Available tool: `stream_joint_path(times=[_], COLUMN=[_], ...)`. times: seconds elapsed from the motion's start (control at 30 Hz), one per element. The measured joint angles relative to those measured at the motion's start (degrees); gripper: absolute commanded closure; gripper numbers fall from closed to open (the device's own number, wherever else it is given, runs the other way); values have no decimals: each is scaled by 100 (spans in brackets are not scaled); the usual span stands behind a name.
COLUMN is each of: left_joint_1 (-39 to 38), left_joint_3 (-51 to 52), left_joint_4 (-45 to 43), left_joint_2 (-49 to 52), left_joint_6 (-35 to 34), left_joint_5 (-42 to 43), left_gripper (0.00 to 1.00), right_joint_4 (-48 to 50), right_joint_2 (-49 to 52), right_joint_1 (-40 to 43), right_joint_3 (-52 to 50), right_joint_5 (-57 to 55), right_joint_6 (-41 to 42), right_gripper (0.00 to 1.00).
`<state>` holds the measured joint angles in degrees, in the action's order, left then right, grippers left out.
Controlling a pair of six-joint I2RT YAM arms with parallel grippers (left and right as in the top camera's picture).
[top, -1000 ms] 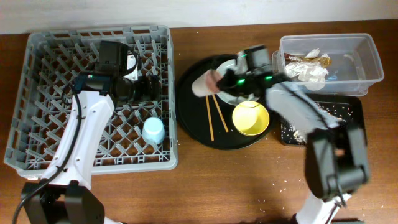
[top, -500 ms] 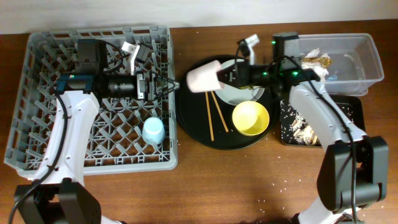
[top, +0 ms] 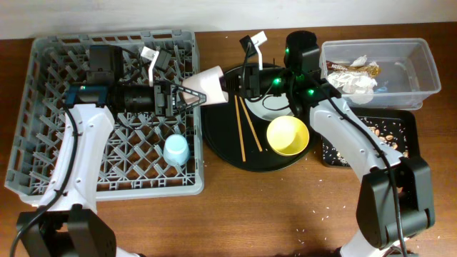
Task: Sort waste into correct bins and load items into the dishwasher rack
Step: 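Grasp the pink cup with the right gripper and pass it left, then lower the pink cup into the dish rack with the left gripper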
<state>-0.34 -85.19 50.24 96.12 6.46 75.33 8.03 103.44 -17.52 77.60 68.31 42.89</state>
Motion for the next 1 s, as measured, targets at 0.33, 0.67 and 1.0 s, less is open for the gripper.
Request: stream_joint_path(times=[0.33,0.67,1.0], left_joint_1=[7,52,61], left_joint_3=[0,0,0], left_joint_4=[4,9,-35], left_joint_2=[7,96,96], left_joint_6=[-2,20,20], left_joint_5=[380,619,511], left_gripper=[21,40,40], right_joint_4=[22,37,-734], right_joint_2=[0,-11,-13], right_joint_1=[-269,-323,-291], right_joint_3=[0,2,15], right_joint_5=[-190,-323,-717], right_joint_6=[144,221,146], right_gripper=[96,75,26])
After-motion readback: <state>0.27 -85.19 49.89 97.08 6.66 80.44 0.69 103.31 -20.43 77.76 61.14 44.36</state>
